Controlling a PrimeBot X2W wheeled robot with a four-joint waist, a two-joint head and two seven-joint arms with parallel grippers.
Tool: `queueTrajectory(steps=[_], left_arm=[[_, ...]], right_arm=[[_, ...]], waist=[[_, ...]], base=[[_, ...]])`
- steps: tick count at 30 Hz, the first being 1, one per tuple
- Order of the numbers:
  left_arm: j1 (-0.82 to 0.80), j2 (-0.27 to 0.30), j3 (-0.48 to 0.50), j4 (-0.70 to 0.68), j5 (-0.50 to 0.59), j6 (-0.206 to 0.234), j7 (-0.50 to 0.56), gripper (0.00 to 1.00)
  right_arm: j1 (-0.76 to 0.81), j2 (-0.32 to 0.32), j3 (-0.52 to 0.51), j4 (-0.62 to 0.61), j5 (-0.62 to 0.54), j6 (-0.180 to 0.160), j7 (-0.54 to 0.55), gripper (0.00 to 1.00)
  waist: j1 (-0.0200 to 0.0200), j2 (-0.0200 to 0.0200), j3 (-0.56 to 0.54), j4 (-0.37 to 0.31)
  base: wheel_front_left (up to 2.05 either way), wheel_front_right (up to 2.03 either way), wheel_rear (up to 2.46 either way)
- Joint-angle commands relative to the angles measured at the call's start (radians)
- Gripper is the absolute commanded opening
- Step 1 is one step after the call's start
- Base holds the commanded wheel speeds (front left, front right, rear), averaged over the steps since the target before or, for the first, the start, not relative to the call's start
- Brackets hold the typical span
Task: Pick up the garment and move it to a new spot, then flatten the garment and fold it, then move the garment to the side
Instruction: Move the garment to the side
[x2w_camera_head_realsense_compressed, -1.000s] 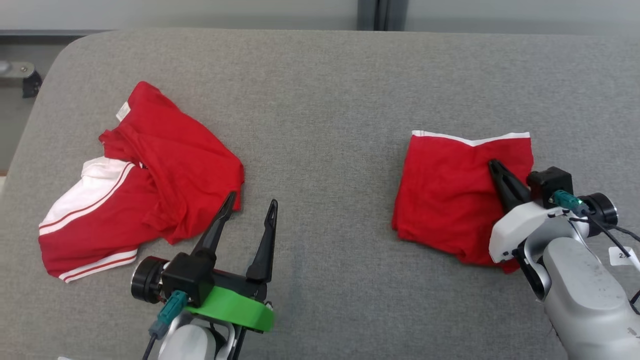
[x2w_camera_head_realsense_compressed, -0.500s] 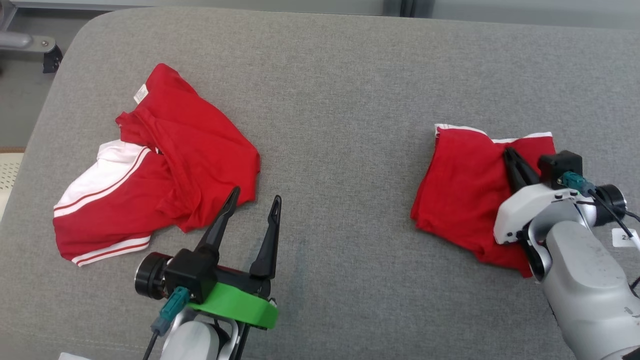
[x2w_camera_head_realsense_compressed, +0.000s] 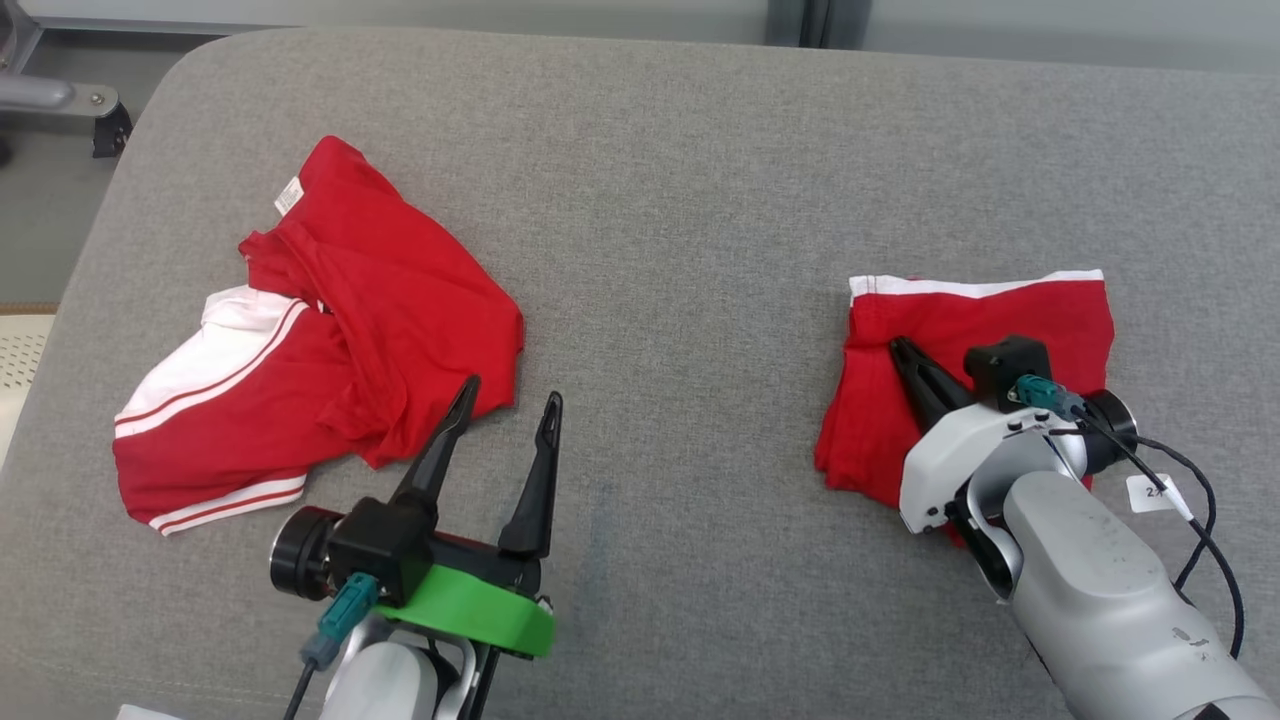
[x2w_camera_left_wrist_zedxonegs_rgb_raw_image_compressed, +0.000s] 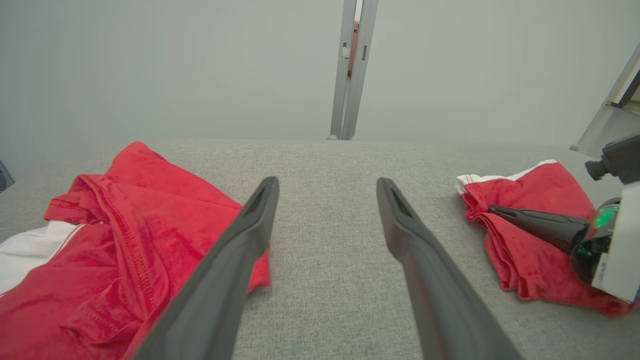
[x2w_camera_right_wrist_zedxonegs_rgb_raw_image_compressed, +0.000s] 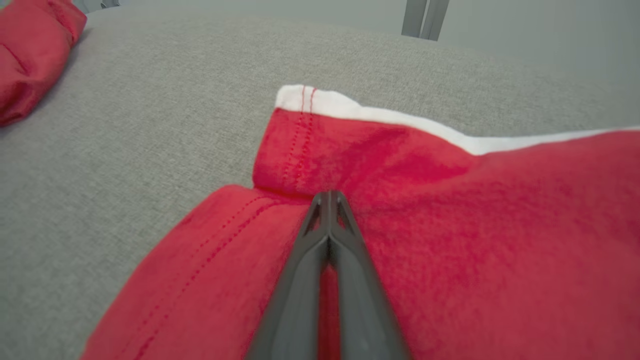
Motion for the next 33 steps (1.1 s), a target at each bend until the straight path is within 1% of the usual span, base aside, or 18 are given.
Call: queueTrajectory(steps=[1,3,7,12,17,18,19,24,28,33], left_arm=[[-0.009,0.002,0.011,0.003,-0.002,0.005,0.001,1.00],[0.003,0.002,0.019,0.004,0.001,0.007,0.001,1.00],[0.024,0.003,0.044,0.001,0.005,0.005,0.001,1.00],[0.043,0.003,0.072,-0.008,-0.002,0.008,0.001,1.00],[0.061,0.003,0.094,-0.009,-0.002,0.010,0.001,1.00],[0.068,0.003,0.099,-0.009,-0.002,0.011,0.001,1.00],[0.073,0.003,0.103,-0.009,-0.001,0.011,0.001,1.00],[0.095,0.003,0.117,0.002,0.014,0.005,0.001,1.00],[0.118,0.003,0.126,0.012,0.020,0.003,0.001,1.00],[0.144,0.003,0.130,0.016,0.027,0.004,0.001,1.00]], right_arm=[[0.000,-0.005,0.004,0.011,0.020,-0.001,-0.002,0.00],[-0.009,-0.012,0.013,-0.007,0.034,-0.001,-0.006,0.00],[0.028,-0.037,-0.009,-0.121,0.060,-0.001,-0.007,0.00],[0.113,-0.064,-0.093,-0.282,0.049,-0.001,-0.008,0.00],[0.229,-0.046,-0.210,-0.404,0.027,-0.001,-0.008,0.00],[0.256,-0.043,-0.232,-0.433,0.011,-0.001,-0.008,0.34],[0.276,-0.037,-0.246,-0.453,0.002,-0.001,-0.008,1.00],[0.376,0.008,-0.315,-0.545,-0.044,-0.001,-0.008,1.00],[0.430,0.038,-0.331,-0.583,-0.065,-0.001,-0.008,1.00],[0.469,0.054,-0.334,-0.602,-0.088,-0.001,-0.008,1.00]], waist=[[0.0000,0.0000,-0.012,-0.006],[0.0000,0.0000,-0.025,-0.016],[0.0000,0.0000,-0.061,-0.045],[0.0000,0.0000,-0.109,-0.095],[0.0000,0.0000,-0.149,-0.142],[0.0000,0.0000,-0.156,-0.152],[0.0000,0.0000,-0.161,-0.160],[0.0000,0.0000,-0.188,-0.198],[0.0000,0.0000,-0.206,-0.222],[0.0000,0.0000,-0.218,-0.241]], base=[[0.00,0.00,0.00],[0.00,0.00,0.00],[0.00,0.00,0.00],[0.00,0.00,0.00],[0.00,0.00,0.00],[0.00,0.00,0.00],[0.00,0.00,0.00],[0.00,0.00,0.00],[0.00,0.00,0.00],[0.00,0.00,0.00]])
